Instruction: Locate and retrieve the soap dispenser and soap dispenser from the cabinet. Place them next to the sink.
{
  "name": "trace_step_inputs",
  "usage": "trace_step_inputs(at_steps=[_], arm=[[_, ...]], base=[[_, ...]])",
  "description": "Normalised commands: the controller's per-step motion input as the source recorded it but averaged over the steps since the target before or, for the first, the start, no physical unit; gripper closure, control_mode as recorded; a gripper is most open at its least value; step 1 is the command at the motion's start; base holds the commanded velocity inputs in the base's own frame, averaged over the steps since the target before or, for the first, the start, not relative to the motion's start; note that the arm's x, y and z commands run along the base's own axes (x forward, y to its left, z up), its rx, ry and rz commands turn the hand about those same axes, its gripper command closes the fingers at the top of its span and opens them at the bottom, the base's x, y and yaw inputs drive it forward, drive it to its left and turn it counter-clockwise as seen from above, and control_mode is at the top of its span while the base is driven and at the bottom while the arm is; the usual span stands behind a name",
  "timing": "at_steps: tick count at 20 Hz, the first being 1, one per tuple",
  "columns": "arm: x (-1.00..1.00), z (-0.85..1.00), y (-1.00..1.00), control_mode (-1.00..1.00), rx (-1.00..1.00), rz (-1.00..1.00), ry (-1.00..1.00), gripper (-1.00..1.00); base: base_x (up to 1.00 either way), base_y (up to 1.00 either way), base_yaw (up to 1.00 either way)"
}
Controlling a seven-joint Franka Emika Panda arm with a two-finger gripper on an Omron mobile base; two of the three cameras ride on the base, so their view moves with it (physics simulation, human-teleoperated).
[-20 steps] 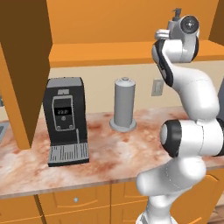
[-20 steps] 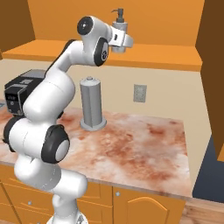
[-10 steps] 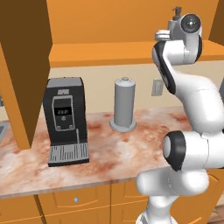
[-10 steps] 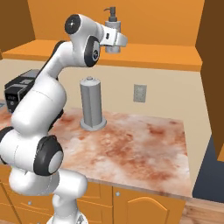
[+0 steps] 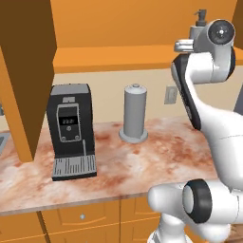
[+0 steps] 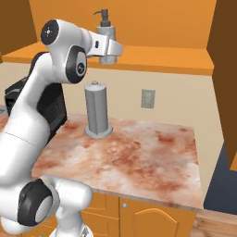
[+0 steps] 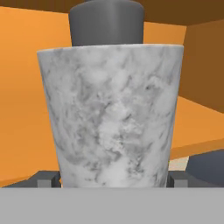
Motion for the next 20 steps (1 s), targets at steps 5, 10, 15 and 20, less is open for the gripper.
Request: trace_step_inputs(at_steps=[5, 10, 15, 20], arm=[[-1.00, 0.03, 0.18, -1.00, -0.02, 0.00, 0.00, 1.00], [-1.00, 0.03, 0.14, -1.00, -0.01, 0.00, 0.00, 1.00], [-1.00, -0.16, 0.13, -1.00, 0.00, 0.00, 0.00, 1.00], [-1.00, -0.32, 0.27, -1.00, -0.01, 0.01, 0.01, 1.00]], base=[[0.00, 0.00, 0.00], [0.00, 0.00, 0.00], [0.00, 0.00, 0.00], [0.00, 0.00, 0.00]])
